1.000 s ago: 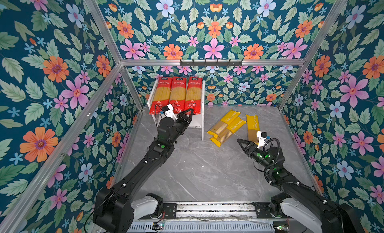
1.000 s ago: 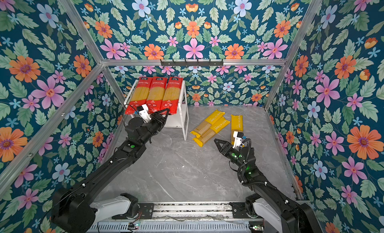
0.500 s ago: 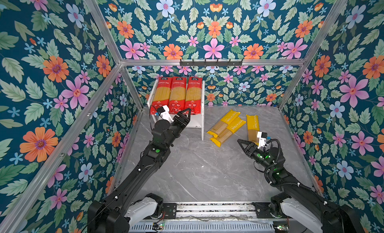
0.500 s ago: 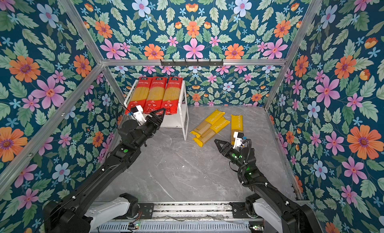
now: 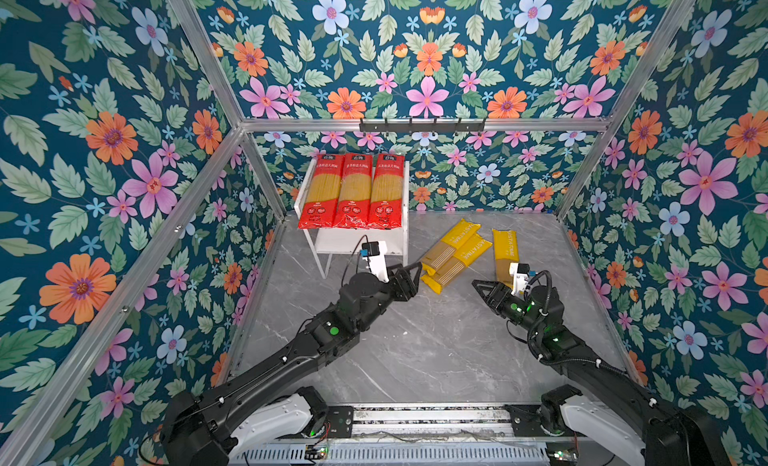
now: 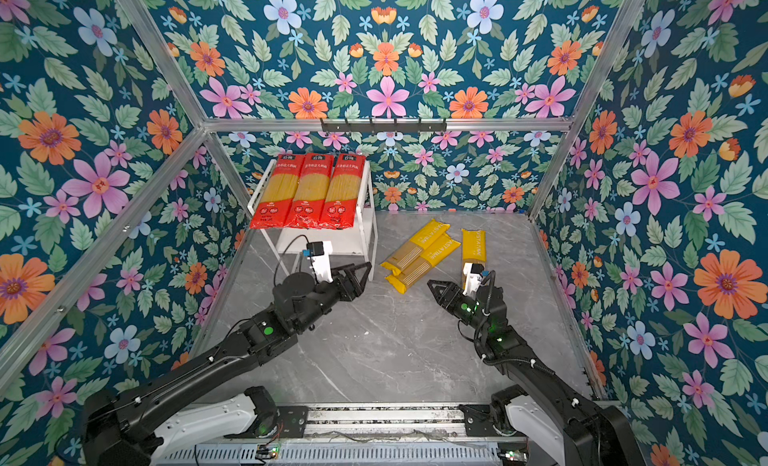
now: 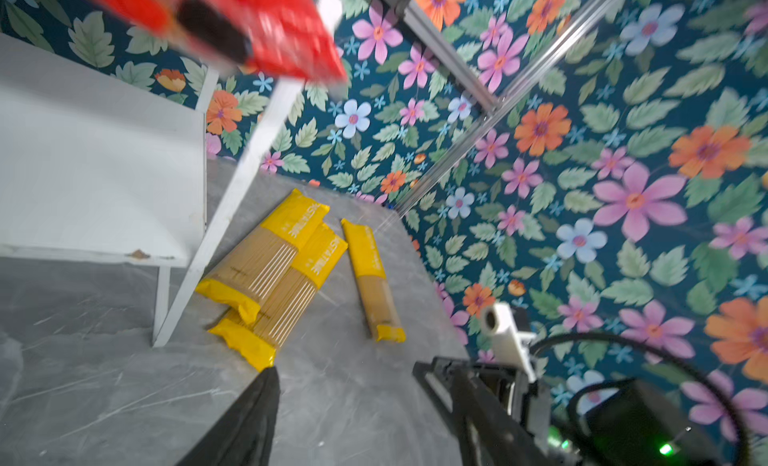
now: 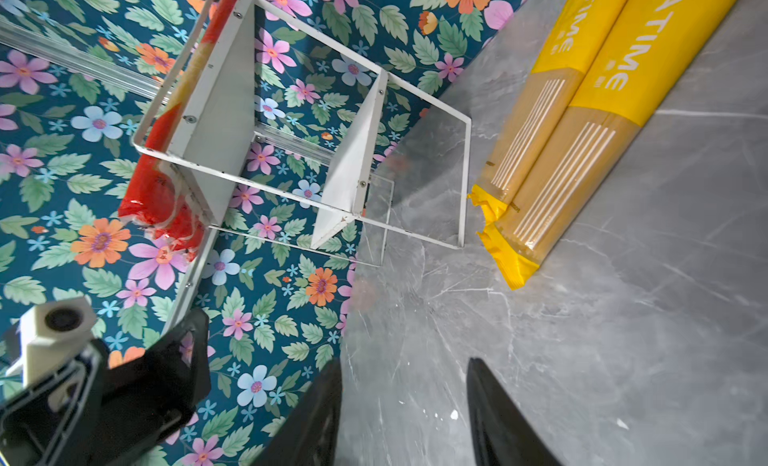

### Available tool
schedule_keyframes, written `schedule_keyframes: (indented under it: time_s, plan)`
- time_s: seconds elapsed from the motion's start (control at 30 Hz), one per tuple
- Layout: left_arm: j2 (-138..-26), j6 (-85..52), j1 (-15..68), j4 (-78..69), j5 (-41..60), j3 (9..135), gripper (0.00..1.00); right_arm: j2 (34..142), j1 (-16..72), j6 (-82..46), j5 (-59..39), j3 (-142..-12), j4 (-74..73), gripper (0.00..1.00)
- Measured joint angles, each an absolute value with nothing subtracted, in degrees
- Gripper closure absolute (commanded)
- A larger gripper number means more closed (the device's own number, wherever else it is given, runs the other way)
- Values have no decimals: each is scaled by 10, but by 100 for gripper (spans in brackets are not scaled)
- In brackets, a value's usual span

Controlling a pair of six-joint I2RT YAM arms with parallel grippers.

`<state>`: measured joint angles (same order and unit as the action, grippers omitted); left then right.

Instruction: Place and organize the pasta boxes and bags onto the shelf

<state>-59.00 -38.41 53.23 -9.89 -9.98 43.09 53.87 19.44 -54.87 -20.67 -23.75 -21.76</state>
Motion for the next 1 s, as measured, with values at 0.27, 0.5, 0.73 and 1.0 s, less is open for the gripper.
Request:
schedule_keyframes:
  time_s: [0.27, 0.5, 0.73, 1.0]
  plan:
    - [-700, -358, 620, -166, -144, 389, 33, 621, 119, -411, -123, -400, 50, 48]
    - [-787, -358, 645, -215, -153, 399, 33, 769, 109, -326, -13, -520, 178, 48]
    - [-814, -374, 648, -215, -157, 402, 33, 945, 86, -289, 38, -639, 219, 50]
    - [-826, -382, 649, -214, -167, 393, 33, 1067, 75, -279, 35, -699, 237, 53]
